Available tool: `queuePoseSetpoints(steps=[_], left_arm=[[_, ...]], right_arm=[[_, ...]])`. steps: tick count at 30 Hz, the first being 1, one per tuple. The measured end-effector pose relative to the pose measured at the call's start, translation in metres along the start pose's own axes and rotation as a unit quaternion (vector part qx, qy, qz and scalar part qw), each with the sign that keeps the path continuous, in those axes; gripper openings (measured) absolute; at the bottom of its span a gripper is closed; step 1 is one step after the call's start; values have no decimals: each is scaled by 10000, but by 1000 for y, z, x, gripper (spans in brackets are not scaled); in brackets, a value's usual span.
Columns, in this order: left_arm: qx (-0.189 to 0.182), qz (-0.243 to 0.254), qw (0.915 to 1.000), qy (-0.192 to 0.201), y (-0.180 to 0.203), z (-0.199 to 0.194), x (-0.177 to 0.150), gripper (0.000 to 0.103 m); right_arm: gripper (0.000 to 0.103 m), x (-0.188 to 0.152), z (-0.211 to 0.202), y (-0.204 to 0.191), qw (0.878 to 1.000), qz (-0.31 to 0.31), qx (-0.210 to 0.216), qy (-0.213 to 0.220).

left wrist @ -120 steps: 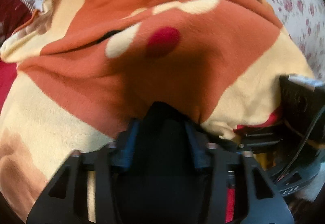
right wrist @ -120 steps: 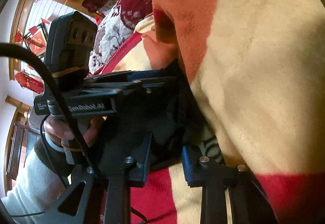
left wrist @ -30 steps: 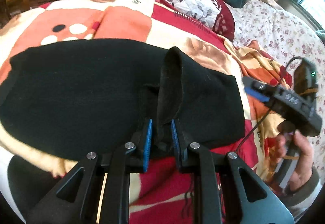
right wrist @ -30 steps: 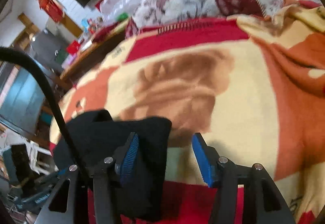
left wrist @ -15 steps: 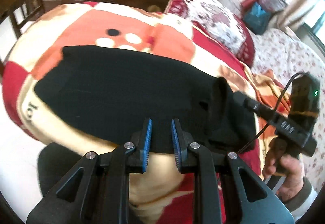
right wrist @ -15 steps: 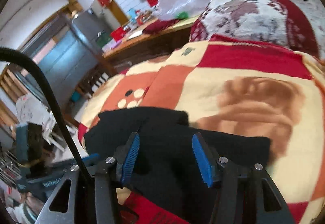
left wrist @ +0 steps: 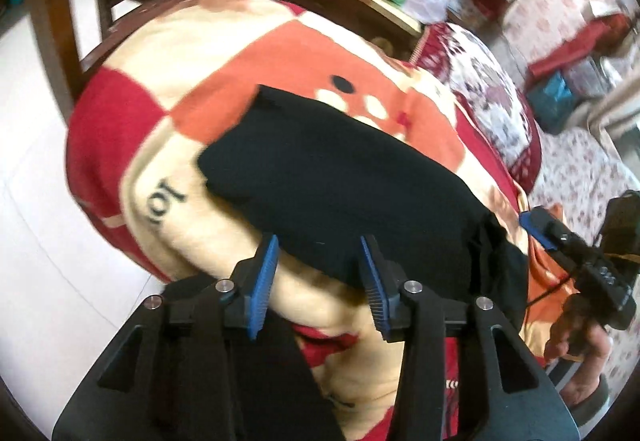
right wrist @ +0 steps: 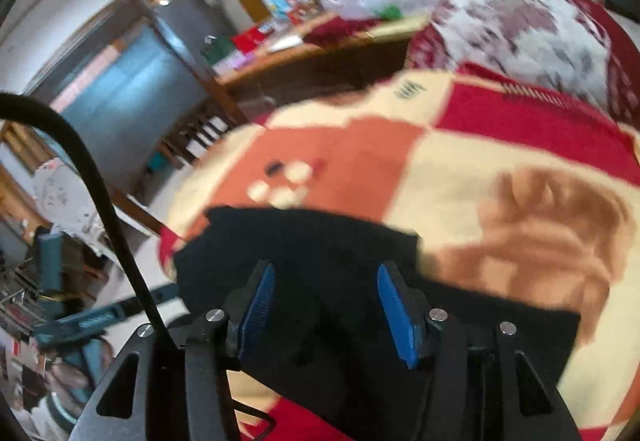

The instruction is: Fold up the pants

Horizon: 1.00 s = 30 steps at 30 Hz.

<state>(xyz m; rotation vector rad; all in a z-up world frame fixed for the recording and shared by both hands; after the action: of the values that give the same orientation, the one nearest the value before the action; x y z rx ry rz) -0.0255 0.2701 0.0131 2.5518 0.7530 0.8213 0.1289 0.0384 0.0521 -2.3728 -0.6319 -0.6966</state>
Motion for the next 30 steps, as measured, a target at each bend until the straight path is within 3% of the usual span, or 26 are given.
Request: queuePoseSetpoints(steps=[8, 17, 30], left_arm=[[23, -644, 9979, 118, -37, -4, 4, 41], [-87, -890, 9960, -4, -43, 16, 9, 41], [-173, -947, 9954, 2, -42, 27, 14, 44]], right_arm=[[53, 20, 57, -66, 9961, -685, 452, -328], [58, 31, 133, -116, 9828, -1504, 544, -920], [61, 39, 204, -153, 9627, -2164, 646, -1487]])
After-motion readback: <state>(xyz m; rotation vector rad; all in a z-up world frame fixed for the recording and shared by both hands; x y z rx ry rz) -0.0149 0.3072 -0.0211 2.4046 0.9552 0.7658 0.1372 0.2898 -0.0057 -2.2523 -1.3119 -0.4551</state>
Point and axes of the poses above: each gripper's, at about its wrist camera, not at the fingertips, and z roughly the way its jaws point, y to its right, x to its top, the point moved 6 cm from there along z, roughly the way its jaws point, and after that the axes turned 4 degrees about -x, right-handed, at the moved point
